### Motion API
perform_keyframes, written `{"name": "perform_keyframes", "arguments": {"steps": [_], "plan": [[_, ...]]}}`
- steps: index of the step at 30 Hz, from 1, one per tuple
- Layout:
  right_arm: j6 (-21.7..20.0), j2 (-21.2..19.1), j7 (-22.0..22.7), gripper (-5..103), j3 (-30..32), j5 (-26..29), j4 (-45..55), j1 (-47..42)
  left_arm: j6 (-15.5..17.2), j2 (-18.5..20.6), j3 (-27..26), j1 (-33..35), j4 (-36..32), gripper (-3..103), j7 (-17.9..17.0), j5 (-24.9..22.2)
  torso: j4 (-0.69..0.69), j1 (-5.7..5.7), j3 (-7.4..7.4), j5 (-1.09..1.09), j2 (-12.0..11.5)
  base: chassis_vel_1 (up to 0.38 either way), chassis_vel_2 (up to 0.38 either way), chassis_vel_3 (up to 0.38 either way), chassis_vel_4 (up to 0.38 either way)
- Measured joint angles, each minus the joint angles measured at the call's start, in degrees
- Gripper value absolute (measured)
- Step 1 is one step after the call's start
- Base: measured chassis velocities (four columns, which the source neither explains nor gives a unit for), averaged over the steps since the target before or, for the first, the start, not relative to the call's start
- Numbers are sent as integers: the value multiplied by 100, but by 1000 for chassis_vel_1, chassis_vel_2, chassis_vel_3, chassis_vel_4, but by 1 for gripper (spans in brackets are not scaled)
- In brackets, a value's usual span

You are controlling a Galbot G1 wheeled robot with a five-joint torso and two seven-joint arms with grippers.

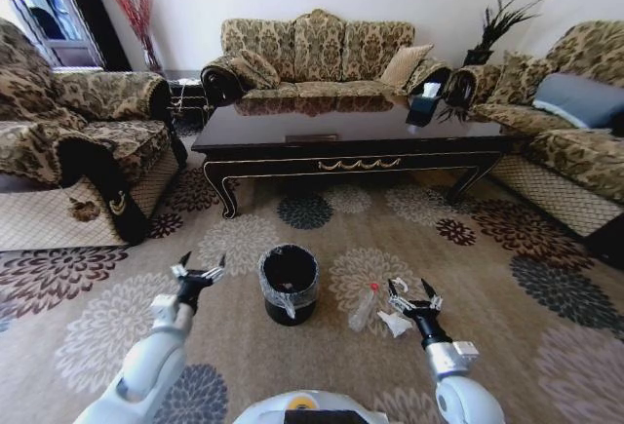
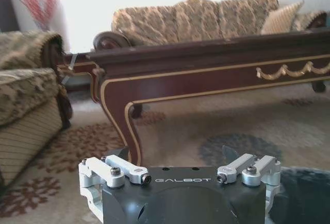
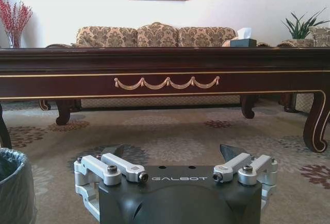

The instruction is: Move to the front of the table and pick up the trash from the floor, then place it into the trash bin.

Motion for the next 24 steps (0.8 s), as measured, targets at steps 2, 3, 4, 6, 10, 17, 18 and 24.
{"name": "perform_keyframes", "arguments": {"steps": [2, 3, 4, 6, 10, 17, 18, 24], "plan": [[0, 4, 4, 100, -15, -8, -1, 9, 200, 62, 120, -126, -45, 100, -104, -169, -2, 0, 0, 1, 0, 0, 0, 0, 0], [0, 1, 10, 100, -49, -14, -14, 32, 406, 110, 215, -204, -92, 100, -197, -382, -2, 0, 0, 0, 0, 0, 0, 0, 0], [-1, -2, 12, 100, -59, -15, -18, 39, 421, 113, 221, -207, -96, 100, -204, -400, -3, 0, 0, 0, 0, 0, 0, 0, 0], [-12, -63, 31, 100, -202, -17, -82, 147, 703, 161, 278, -226, -196, 100, -356, -781, 3, 0, 0, 0, 0, 0, 0, 0, 0], [-22, -86, 42, 100, -263, -29, -122, 158, 1056, 279, 461, -433, -180, 100, -530, -1308, 3, 0, 0, -1, 0, 0, 0, 0, 0], [-49, -37, 77, 100, -318, -52, -52, 125, 1552, 470, 1289, -1552, 323, 100, -850, -1761, 1, 0, 0, -1, 0, 0, 0, 0, 0], [-49, -22, 80, 100, -336, -76, -49, 119, 1628, 478, 1443, -1747, 416, 100, -931, -1847, 0, 0, 0, -1, 0, 0, 0, 0, 0], [-53, 71, 107, 100, -425, -191, -58, 118, 1988, 487, 2128, -2468, 664, 100, -1474, -2510, 0, 0, 0, 0, 0, 0, 0, 0, 0]]}}
